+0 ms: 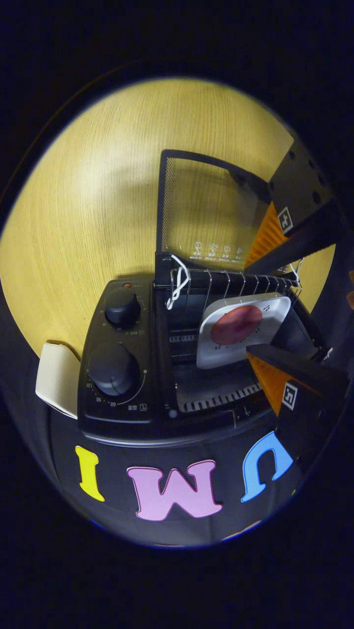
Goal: Open the toaster oven, put the food inside, and close the toaster oven door.
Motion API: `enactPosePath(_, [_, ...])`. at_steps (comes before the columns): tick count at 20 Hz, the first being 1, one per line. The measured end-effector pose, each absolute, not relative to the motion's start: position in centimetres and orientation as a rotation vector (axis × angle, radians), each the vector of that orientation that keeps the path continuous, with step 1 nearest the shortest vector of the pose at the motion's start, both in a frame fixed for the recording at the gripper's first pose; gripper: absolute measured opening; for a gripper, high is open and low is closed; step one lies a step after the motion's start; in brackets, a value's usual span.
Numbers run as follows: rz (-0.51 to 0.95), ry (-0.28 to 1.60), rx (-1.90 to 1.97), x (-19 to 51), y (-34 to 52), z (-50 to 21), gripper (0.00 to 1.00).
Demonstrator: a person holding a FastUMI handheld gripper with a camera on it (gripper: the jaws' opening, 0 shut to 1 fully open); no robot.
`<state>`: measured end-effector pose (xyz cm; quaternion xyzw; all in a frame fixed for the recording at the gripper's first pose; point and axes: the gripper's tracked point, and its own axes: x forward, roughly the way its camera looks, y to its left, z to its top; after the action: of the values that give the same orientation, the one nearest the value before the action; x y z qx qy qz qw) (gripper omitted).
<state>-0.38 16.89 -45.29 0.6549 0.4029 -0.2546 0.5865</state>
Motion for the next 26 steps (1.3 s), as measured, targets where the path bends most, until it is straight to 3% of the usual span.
enactPosePath(2, [-0.497,0.987,1.434,-1.6,16.1,-43.5,0.99])
enactPosePath(11, [-0.028,0.933,0.575,-6.7,12.7,-37.1,0.99])
enactPosePath(19, [0.171,1.025,0.186,-13.9,14.4,-40.6,0.99])
enactPosePath(26, [0.212,1.178,0.093,-18.0,16.9,-46.2,0.99])
